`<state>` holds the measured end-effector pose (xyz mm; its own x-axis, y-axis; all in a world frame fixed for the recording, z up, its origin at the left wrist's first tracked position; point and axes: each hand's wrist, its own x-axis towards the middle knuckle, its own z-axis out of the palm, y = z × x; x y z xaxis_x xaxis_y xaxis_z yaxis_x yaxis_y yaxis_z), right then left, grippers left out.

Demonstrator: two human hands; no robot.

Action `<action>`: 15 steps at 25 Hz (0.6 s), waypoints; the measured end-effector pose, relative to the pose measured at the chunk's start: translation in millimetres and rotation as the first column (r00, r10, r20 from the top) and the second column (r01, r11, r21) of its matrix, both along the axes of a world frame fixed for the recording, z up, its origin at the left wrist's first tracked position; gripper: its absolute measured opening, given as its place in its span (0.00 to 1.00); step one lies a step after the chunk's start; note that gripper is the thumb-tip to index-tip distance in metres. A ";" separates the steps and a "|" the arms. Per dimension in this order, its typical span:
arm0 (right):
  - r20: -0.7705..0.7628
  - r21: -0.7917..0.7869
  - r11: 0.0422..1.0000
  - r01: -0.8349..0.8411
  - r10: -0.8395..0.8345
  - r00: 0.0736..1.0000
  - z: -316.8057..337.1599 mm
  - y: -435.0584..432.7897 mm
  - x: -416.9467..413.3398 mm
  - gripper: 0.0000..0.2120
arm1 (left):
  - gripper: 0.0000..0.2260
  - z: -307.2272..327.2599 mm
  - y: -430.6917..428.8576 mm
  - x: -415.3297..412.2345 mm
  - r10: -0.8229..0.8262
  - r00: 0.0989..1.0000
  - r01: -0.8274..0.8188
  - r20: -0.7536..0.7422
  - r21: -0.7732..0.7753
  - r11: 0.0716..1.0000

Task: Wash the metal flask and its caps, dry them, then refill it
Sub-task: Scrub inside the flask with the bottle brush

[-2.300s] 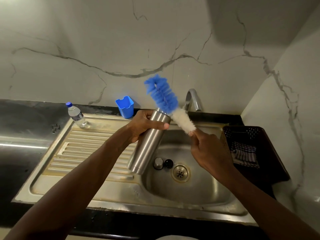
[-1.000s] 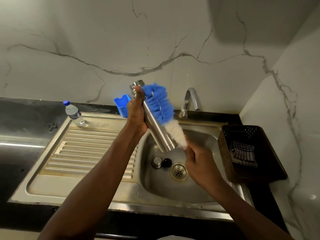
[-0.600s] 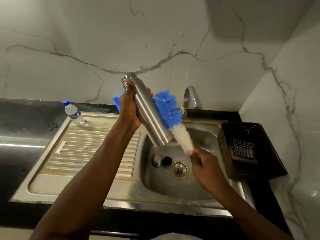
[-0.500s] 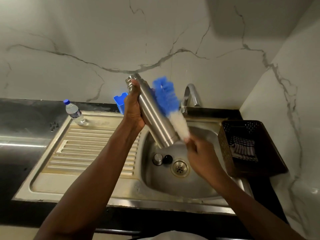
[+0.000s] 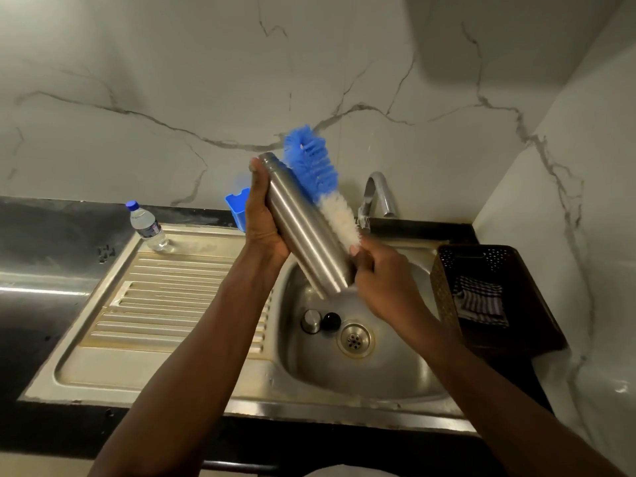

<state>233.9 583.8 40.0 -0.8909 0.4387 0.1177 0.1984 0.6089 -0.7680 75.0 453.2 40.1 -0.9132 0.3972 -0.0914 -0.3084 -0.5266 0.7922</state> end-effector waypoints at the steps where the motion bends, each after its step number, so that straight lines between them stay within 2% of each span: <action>1: -0.012 -0.041 0.999 -0.030 0.030 0.999 -2.0 -3.3 7.7 0.17 | 0.33 2.0 -4.5 -4.3 0.003 1.000 -0.003 0.000 0.022 1.000; 3: 0.025 -0.107 0.991 -0.078 0.081 0.996 -9.1 -14.3 34.5 0.14 | 0.30 6.9 -14.1 -12.4 -0.018 1.000 0.017 0.008 0.079 0.997; 6: 0.079 -0.298 0.955 -0.011 0.036 0.996 -3.0 -22.5 33.6 0.12 | 0.26 5.7 -14.9 -12.8 0.059 0.997 -0.055 -0.046 0.072 0.996; 8: 0.052 -0.351 0.935 -0.045 0.067 0.996 10.9 -22.7 22.3 0.19 | 0.24 11.2 -8.1 -4.9 0.074 0.995 -0.070 -0.061 0.075 0.995; 10: 0.012 -0.299 0.947 -0.118 0.127 0.992 20.2 -23.3 17.9 0.29 | 0.24 16.8 -1.9 1.4 0.081 0.995 -0.076 -0.061 0.082 0.994; 12: -0.004 -0.296 0.948 -0.121 0.125 0.992 18.4 -24.0 17.7 0.37 | 0.26 16.2 0.3 1.3 0.072 0.994 -0.066 -0.080 0.073 0.995; 14: -0.051 -0.374 0.920 -0.115 0.104 0.993 7.3 -26.8 15.4 0.45 | 0.29 17.5 5.2 1.2 0.086 0.994 -0.089 -0.068 -0.035 0.995; 15: -0.061 -0.398 0.913 -0.091 0.072 0.995 1.0 -27.7 13.8 0.48 | 0.33 16.2 9.0 2.3 0.104 0.993 -0.111 -0.053 -0.146 0.983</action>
<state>247.6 556.1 41.0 -0.9236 0.3833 -0.0125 0.1214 0.2612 -0.9576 77.3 462.2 56.4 -0.9542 0.2818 -0.1005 -0.2193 -0.4300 0.8758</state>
